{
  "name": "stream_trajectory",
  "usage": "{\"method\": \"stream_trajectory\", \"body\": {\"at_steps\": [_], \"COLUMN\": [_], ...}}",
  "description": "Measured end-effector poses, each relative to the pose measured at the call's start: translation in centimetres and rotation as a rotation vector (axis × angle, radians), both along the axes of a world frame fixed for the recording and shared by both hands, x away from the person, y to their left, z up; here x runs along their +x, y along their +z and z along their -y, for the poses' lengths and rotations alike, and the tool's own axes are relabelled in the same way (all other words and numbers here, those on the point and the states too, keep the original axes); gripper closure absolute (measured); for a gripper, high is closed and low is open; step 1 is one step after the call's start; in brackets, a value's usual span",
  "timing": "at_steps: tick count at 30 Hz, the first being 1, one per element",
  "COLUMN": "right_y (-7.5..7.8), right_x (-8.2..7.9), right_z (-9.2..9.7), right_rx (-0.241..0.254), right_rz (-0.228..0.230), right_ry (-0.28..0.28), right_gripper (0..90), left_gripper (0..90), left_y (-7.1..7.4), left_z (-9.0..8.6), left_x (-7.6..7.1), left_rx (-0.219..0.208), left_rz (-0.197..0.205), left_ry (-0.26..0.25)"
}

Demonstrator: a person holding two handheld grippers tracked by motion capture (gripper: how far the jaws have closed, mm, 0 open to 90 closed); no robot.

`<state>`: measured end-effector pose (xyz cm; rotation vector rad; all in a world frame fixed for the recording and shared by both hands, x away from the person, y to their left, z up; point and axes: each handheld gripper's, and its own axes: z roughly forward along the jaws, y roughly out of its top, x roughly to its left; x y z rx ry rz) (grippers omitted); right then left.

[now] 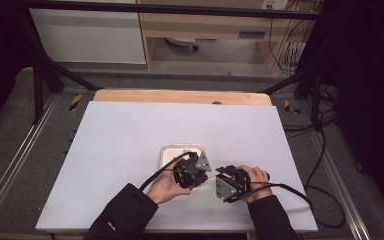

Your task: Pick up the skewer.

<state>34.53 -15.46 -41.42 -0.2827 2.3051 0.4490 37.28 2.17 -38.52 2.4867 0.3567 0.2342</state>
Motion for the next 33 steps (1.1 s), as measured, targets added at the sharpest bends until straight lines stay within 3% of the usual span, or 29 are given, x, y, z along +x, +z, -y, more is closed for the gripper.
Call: {"method": "stream_trajectory", "body": {"at_steps": [4,11,23,26,28,31,33], "right_y": [-0.01,0.03,0.04,-0.02,-0.11,-0.22,-0.27], "right_x": [-0.11,-0.35,-0.48,-0.52,-0.38,-0.36,-0.28], "right_z": [0.04,0.08,-0.03,-0.04,-0.07,-0.17,-0.23], "right_rx": [-0.028,-0.027,-0.056,-0.081,-0.093,-0.097,-0.112], "right_rz": [0.013,0.011,0.013,0.017,0.02,0.016,0.021], "right_ry": [0.004,0.024,0.029,0.012,0.02,0.013,0.015], "right_gripper": [81.1,86.0,89.0,89.1,89.0,89.1,89.0], "left_gripper": [88.4,88.4,86.3,78.3,74.1,72.1,74.1], "left_y": [-0.02,-0.12,0.02,0.32,0.53,0.61,0.48], "left_z": [-0.04,-0.05,-0.3,-0.59,-0.79,-0.88,-0.84], "left_x": [0.05,0.15,0.42,0.53,0.71,0.94,0.98], "left_rx": [0.003,0.004,-0.006,0.014,0.05,0.116,0.132], "left_rz": [-0.004,-0.007,-0.011,-0.004,-0.003,-0.016,-0.026], "left_ry": [-0.004,-0.002,0.007,0.014,0.021,0.029,0.034]}}
